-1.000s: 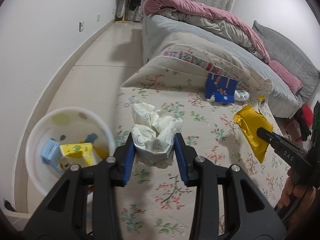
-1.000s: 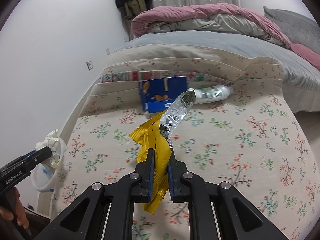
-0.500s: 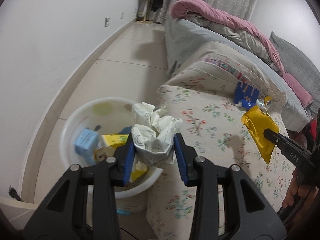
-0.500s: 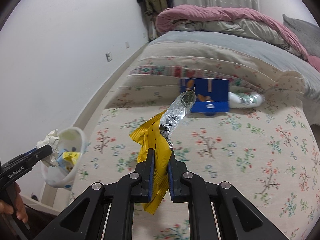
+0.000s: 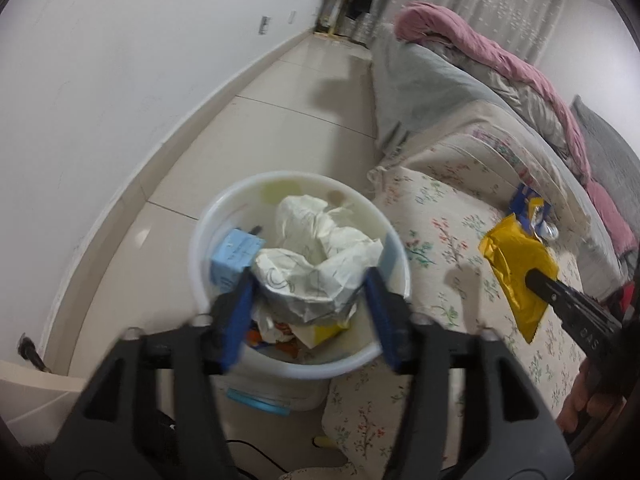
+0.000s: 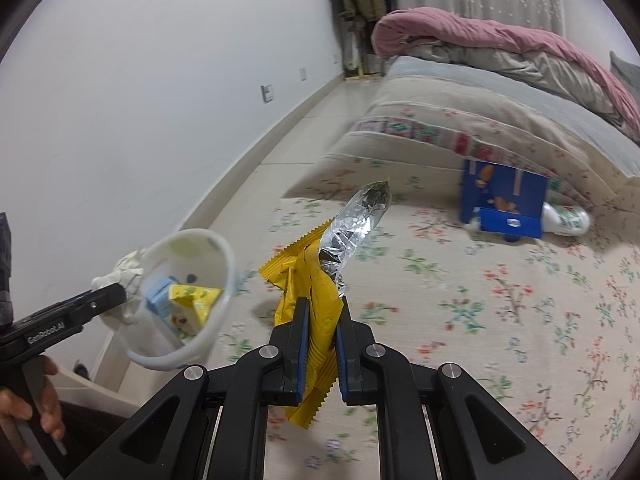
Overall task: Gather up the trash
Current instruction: 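Carry the yellow packet and clear wrapper over the bin with the right gripper and open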
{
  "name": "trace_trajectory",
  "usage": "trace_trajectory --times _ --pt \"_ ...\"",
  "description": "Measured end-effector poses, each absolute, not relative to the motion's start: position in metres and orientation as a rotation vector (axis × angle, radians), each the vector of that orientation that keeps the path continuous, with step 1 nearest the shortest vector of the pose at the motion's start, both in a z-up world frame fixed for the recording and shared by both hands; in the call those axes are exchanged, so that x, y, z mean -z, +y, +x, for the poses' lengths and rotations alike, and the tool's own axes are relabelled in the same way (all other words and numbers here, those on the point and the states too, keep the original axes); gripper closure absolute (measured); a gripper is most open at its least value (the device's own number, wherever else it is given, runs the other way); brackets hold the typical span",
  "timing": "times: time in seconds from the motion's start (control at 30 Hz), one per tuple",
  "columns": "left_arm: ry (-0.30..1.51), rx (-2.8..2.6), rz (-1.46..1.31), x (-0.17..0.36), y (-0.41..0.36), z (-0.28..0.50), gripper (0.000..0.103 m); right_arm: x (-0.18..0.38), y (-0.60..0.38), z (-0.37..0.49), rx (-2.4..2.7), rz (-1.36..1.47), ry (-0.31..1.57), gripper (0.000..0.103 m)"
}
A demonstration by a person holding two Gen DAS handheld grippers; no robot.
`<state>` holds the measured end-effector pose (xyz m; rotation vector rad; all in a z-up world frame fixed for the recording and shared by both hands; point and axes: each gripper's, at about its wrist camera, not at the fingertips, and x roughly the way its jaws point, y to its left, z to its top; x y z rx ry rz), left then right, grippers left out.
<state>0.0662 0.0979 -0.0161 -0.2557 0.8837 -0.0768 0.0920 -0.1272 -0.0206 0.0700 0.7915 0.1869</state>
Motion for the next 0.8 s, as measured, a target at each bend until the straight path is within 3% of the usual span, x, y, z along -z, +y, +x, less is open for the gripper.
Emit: trace_trajectory --times 0.07,0.33,0.47,0.8 --pt "0.877 0.044 -0.274 0.016 0.106 0.066 0.02 0.021 -0.12 0.093 -0.2 0.064 0.794 0.091" --pt "0.955 -0.098 -0.267 0.023 0.131 0.067 0.019 0.025 -0.089 0.099 -0.267 0.047 0.81 0.091" --pt "0.986 -0.178 -0.234 0.025 0.138 0.066 0.011 0.027 -0.073 0.104 -0.307 0.041 0.821 0.091" --pt "0.986 -0.296 -0.217 0.024 0.161 0.058 0.006 0.042 -0.035 0.118 -0.368 0.016 0.864 0.091"
